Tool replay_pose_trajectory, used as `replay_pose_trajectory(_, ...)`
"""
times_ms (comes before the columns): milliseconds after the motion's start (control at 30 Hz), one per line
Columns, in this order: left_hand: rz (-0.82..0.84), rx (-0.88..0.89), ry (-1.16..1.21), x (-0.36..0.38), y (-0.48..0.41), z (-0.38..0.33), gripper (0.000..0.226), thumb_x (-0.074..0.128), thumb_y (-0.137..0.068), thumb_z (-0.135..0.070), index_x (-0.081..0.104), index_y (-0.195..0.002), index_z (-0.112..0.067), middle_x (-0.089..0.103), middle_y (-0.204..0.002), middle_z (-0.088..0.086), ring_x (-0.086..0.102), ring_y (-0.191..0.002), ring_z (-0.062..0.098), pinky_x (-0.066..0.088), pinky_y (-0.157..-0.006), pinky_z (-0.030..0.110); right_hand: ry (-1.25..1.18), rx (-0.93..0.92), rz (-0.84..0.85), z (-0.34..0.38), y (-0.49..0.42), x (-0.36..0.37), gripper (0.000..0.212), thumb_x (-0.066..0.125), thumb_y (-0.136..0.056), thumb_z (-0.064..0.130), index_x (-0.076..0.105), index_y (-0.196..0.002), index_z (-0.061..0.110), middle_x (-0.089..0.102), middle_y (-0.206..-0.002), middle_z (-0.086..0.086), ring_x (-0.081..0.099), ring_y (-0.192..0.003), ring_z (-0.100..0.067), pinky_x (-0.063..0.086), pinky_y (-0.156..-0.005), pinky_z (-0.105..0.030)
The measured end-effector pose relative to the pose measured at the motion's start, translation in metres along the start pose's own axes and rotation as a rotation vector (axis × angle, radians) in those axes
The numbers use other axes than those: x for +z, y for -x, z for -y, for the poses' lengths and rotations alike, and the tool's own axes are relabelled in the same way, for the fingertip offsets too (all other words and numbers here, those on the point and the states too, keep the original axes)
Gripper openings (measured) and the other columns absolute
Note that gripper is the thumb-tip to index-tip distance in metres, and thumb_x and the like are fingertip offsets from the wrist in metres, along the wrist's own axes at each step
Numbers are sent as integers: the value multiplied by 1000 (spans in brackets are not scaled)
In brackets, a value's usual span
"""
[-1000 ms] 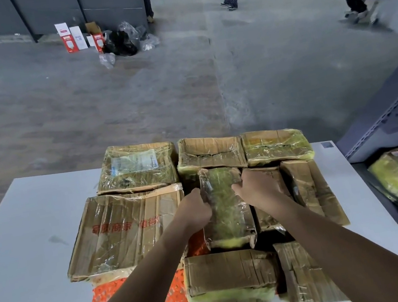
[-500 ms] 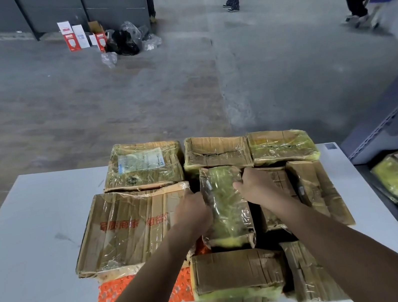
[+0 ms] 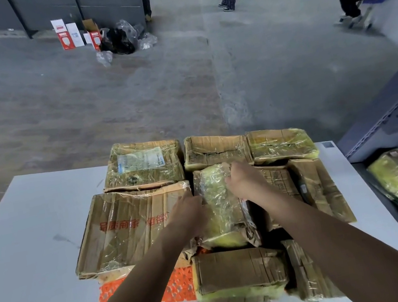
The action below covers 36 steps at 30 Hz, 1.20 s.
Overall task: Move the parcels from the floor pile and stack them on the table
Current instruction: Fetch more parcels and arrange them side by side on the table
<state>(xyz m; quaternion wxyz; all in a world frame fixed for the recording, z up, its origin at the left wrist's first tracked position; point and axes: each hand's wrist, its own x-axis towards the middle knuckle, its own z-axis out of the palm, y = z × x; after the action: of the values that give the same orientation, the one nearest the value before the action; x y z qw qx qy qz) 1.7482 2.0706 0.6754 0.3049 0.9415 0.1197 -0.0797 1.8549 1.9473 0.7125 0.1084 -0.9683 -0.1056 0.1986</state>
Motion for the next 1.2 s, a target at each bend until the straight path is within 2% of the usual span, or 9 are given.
replay_pose_trajectory(100,-46,-30,51,-4,0,1,26,43,-95,-18,58,-115,-14,52,-113,8,50,-101,20,45,-93,37,-48,-22,40,-13,3,-1,9,47,-101,16,55,-100,12,46,-65,4,43,-48,-7,30,-39,-19)
replay_pose_trajectory(200,-37,-26,123,-8,3,-1,31,43,-94,-17,55,-121,-9,56,-118,8,54,-108,24,47,-94,38,-109,2,96,-40,2,-1,31,45,-101,19,36,-71,19,40,-66,2,47,-54,-14,40,-52,-27)
replay_pose_trajectory(500,125,92,121,-4,5,-21,37,40,-99,-19,49,-132,-5,59,-125,14,57,-110,26,46,-90,34,143,91,0,-51,9,-4,15,46,-100,18,55,-92,10,56,-81,-3,52,-65,-17,30,-48,-29)
replay_pose_trajectory(633,61,95,96,-6,7,-15,38,42,-98,-17,50,-133,-5,60,-125,13,58,-111,23,47,-90,31,316,17,-138,-30,17,-4,37,48,-94,5,46,-130,9,55,-118,-10,58,-79,-23,36,-49,-30)
replay_pose_trajectory(733,-17,72,120,-14,9,-3,38,45,-96,-17,52,-133,-11,61,-121,6,58,-108,20,47,-87,27,314,-119,-159,-13,18,4,34,48,-94,6,47,-128,9,47,-134,-17,59,-71,-21,46,-50,-31)
replay_pose_trajectory(867,-66,23,99,-33,11,21,22,45,-94,-18,61,-110,-15,63,-100,3,60,-91,22,51,-77,37,264,-258,-83,5,20,19,32,43,-97,14,49,-128,12,55,-125,-11,60,-99,-29,50,-72,-37)
replay_pose_trajectory(967,-78,-18,103,-42,17,36,18,42,-93,-20,60,-97,-16,62,-93,3,60,-86,22,53,-75,41,232,-331,-45,14,21,26,25,41,-99,19,56,-119,16,54,-129,-7,62,-96,-24,51,-74,-36)
replay_pose_trajectory(1067,-95,-3,110,-44,27,49,22,45,-94,-19,61,-109,-18,60,-105,-3,59,-92,16,54,-81,34,219,-378,-43,18,23,34,23,40,-99,23,59,-112,19,58,-115,-2,61,-80,-19,54,-72,-37)
replay_pose_trajectory(1200,-226,5,59,-48,42,73,25,56,-91,-11,63,-114,-18,56,-115,2,54,-110,24,49,-96,37,171,-423,-31,21,31,41,24,41,-99,22,61,-112,17,59,-109,0,59,-88,-18,52,-76,-37)
